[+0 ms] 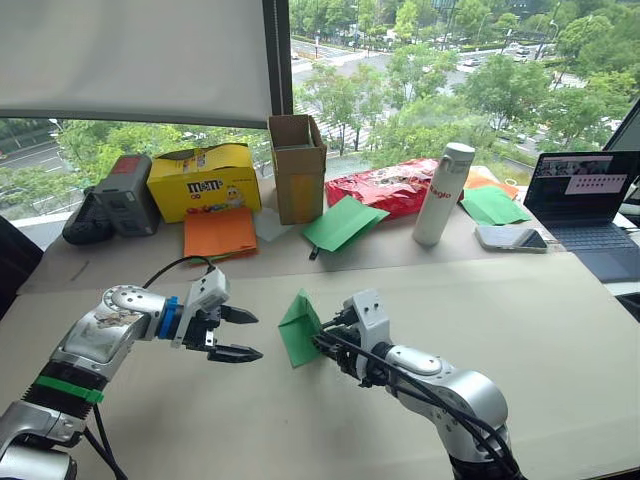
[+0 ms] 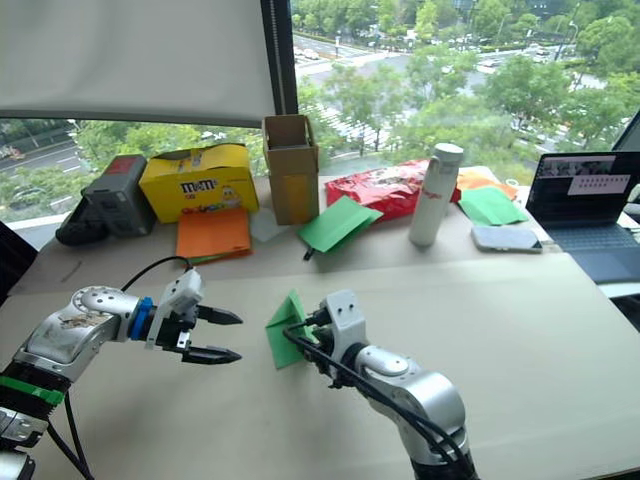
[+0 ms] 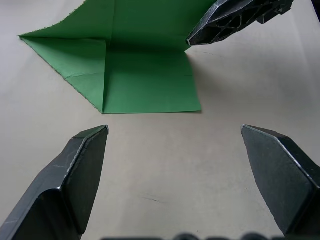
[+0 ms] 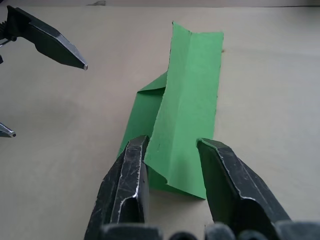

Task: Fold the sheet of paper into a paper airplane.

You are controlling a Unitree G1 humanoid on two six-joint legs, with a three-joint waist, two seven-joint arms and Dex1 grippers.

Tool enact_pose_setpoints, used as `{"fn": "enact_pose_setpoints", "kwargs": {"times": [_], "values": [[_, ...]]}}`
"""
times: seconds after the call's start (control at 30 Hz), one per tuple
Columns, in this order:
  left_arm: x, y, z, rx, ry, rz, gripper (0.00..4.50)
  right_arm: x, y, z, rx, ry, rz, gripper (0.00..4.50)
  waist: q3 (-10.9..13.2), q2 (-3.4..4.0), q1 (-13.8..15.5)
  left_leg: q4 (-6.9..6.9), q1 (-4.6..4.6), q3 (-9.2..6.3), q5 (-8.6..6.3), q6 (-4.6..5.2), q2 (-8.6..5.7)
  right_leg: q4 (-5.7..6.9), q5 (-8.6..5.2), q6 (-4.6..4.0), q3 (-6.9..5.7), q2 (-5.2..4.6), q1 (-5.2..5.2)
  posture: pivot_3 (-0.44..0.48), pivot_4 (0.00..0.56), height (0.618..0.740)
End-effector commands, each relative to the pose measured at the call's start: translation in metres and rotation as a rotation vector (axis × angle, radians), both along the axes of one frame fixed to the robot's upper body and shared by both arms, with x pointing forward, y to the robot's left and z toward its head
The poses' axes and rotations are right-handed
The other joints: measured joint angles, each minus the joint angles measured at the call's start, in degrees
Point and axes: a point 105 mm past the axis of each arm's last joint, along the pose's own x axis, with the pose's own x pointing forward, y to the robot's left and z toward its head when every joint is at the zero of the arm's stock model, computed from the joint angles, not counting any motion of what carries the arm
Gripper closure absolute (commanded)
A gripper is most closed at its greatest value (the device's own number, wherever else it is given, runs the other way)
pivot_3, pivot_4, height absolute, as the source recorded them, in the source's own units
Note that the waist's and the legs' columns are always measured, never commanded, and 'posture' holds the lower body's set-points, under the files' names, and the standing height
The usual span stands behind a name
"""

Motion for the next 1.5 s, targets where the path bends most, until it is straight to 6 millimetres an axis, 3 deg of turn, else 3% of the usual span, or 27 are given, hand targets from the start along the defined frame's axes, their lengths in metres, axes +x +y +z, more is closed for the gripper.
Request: {"fn": "enact_pose_setpoints", "kwargs": {"times": [0.03,0.1,0.17,0.37,0.63,0.73,0.87,0.97,1.1,1.27,1.4,1.5], "values": [[0.009,0.004,0.019,-0.035,-0.057,0.011,0.00,-0.003,0.000,0.020,-0.033,-0.151,0.088,4.15,0.00,0.00,0.02,0.01,0.00,0.00,0.00,0.00,0.00,0.01,0.00,0.00,-0.01,0.00,0.00,0.000,0.150,0.740],[0.012,0.004,0.022,-0.051,-0.061,0.017,0.00,-0.004,-0.004,0.025,-0.099,-0.240,0.178,4.47,0.00,0.00,0.08,0.04,0.00,0.01,-0.02,0.03,-0.01,0.01,0.00,0.00,-0.04,-0.01,0.01,0.000,0.150,0.740],[0.015,0.001,0.029,-0.111,-0.058,0.024,0.00,-0.010,-0.012,0.031,-0.190,-0.358,0.318,4.47,0.01,-0.01,0.12,0.08,-0.01,0.04,-0.05,0.08,-0.03,-0.02,-0.01,0.02,-0.06,-0.02,0.04,0.000,0.150,0.740],[0.015,-0.005,0.041,-0.201,-0.055,-0.002,0.00,-0.025,-0.037,0.023,-0.466,-0.588,0.693,4.47,0.03,-0.06,-0.06,0.22,0.03,0.07,-0.14,0.24,0.00,-0.22,-0.09,0.16,-0.23,-0.03,0.30,0.000,0.150,0.740],[0.013,-0.010,0.029,-0.146,-0.070,-0.020,0.00,-0.027,-0.042,0.002,-0.671,-0.806,1.030,4.47,0.04,-0.08,0.11,0.56,0.05,0.07,-0.21,0.30,0.03,-0.18,-0.09,0.16,-0.22,-0.04,0.45,0.000,0.150,0.740],[0.009,-0.014,0.024,-0.126,-0.077,-0.040,0.00,-0.031,-0.039,-0.012,-0.687,-0.819,1.090,4.47,0.04,-0.08,0.33,0.62,0.05,0.07,-0.24,0.32,0.02,-0.19,-0.08,0.17,-0.22,-0.06,0.48,0.000,0.150,0.740],[0.001,-0.018,0.023,-0.116,-0.082,-0.090,0.00,-0.033,-0.035,-0.014,-0.651,-0.822,1.092,4.47,0.04,-0.08,0.58,0.67,0.03,0.06,-0.24,0.32,0.02,-0.18,-0.07,0.17,-0.22,-0.08,0.47,0.000,0.150,0.740],[-0.016,-0.024,0.037,-0.221,-0.014,-0.155,0.00,-0.029,-0.036,-0.011,-0.631,-0.802,1.064,4.47,0.04,-0.08,0.86,0.68,0.03,0.06,-0.24,0.32,0.02,-0.17,-0.07,0.17,-0.22,-0.09,0.47,0.000,0.150,0.740],[-0.033,-0.010,0.028,-0.154,0.061,-0.188,0.00,-0.025,-0.040,-0.003,-0.601,-0.780,1.038,4.47,0.04,-0.07,0.82,0.67,0.03,0.06,-0.25,0.33,0.03,-0.17,-0.07,0.17,-0.21,-0.08,0.46,0.000,0.150,0.740],[-0.034,-0.008,0.030,-0.187,0.077,-0.165,1.45,-0.026,-0.038,0.002,-0.572,-0.777,1.054,4.50,0.05,-0.09,1.57,0.68,0.06,0.05,-0.26,0.33,0.03,-0.18,-0.07,0.17,-0.21,-0.08,0.48,0.000,0.150,0.740],[-0.053,-0.011,0.035,-0.248,0.192,-0.240,2.82,-0.024,-0.041,-0.002,-0.584,-0.751,1.060,4.50,0.05,-0.09,1.70,0.74,0.06,0.05,-0.28,0.37,0.01,-0.17,-0.07,0.17,-0.21,-0.09,0.52,0.000,0.150,0.740],[-0.067,-0.011,0.018,-0.192,0.225,-0.277,3.79,-0.023,-0.041,-0.002,-0.576,-0.735,1.058,4.50,0.05,-0.08,1.54,0.70,0.06,0.06,-0.29,0.38,0.03,-0.16,-0.07,0.17,-0.21,-0.09,0.49,0.000,0.150,0.740]]}}
